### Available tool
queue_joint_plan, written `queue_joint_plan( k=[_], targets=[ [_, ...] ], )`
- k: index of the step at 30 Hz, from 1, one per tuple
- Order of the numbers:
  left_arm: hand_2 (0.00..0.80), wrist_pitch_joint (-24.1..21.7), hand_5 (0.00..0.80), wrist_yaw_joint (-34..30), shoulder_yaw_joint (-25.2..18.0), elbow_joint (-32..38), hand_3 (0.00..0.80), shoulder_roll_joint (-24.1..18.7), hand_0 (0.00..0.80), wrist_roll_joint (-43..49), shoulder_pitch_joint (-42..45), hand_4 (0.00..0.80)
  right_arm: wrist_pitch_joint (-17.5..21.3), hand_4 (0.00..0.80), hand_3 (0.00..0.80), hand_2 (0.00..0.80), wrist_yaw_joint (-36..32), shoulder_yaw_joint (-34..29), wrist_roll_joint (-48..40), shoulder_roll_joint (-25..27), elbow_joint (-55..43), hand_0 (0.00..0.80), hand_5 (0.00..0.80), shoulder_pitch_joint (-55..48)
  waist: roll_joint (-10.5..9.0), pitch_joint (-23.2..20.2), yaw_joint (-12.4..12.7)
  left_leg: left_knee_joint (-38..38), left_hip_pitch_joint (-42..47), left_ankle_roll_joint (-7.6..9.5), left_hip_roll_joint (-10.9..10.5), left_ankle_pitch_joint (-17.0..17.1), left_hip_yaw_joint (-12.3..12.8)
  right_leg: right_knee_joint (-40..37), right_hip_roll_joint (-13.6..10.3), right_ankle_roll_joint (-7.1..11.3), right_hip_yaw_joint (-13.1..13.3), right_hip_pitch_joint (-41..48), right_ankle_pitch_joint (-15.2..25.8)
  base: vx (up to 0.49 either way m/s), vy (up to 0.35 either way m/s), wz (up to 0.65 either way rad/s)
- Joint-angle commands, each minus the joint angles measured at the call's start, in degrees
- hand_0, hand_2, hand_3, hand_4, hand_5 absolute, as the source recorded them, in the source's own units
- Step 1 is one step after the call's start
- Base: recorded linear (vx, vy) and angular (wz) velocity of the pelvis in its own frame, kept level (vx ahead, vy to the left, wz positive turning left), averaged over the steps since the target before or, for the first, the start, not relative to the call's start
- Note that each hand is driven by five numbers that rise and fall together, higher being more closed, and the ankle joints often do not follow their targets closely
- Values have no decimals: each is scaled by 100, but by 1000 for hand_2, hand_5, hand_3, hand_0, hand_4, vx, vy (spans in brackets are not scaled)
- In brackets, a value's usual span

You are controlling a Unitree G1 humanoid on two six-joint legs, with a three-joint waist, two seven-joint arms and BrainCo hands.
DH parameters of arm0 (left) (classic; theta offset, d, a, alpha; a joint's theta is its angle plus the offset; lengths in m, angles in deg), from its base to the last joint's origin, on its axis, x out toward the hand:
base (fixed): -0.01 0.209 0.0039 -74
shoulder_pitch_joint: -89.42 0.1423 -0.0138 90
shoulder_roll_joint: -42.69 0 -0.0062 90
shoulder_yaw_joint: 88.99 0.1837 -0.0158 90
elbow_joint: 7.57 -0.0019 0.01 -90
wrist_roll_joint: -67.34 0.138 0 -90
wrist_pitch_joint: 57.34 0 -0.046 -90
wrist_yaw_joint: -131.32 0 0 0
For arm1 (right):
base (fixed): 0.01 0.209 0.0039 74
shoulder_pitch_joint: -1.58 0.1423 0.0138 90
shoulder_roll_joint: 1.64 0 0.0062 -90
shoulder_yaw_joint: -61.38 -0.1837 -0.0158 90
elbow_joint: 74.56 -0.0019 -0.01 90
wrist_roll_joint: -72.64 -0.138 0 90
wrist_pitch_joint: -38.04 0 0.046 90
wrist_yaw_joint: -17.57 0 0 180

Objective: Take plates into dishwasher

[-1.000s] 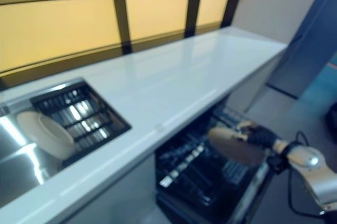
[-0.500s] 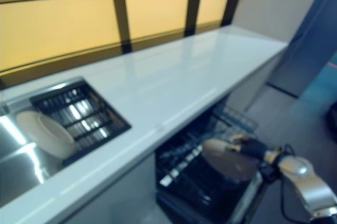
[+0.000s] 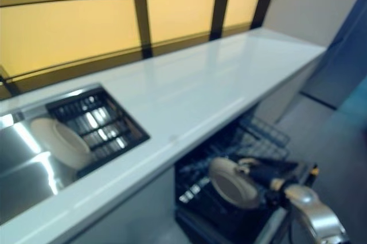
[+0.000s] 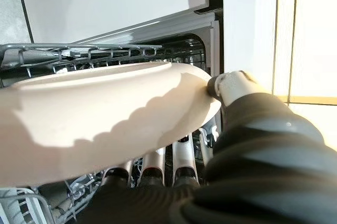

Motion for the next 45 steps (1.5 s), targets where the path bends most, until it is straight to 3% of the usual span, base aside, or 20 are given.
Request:
queue_joint_plan(
  k=[1, 18, 45],
  targets=[
    [0, -9, 0, -37, 160, -33, 0, -82, 0, 175, -341, 0, 208, 800, 800, 800, 132, -40, -111, -160, -146, 800, 800, 346, -198, -129, 104, -3, -396, 181, -135, 69, 181, 394, 166, -259, 39, -72, -38, 0, 0, 0],
    [0, 109, 0, -73, 206, -8, 0, -29, 0, 217, -440, 0, 194, 800, 800, 800, 233, 182, 868, -88, 24, 800, 800, 749, -217, -125, 165, -20, -373, 189, -147, 56, 138, 393, 145, -245, 10, -89, -5, 0, 0, 0],
    [0, 207, 0, -125, 319, 26, 0, 5, 0, 335, -514, 0, 108, 800, 800, 800, 530, 581, 737, -682, 772, 800, 800, 1060, -195, -100, 307, -38, -352, 213, -213, 32, 32, 387, 125, -254, -69, -78, 12, 1, 1, 1]
  ],
)
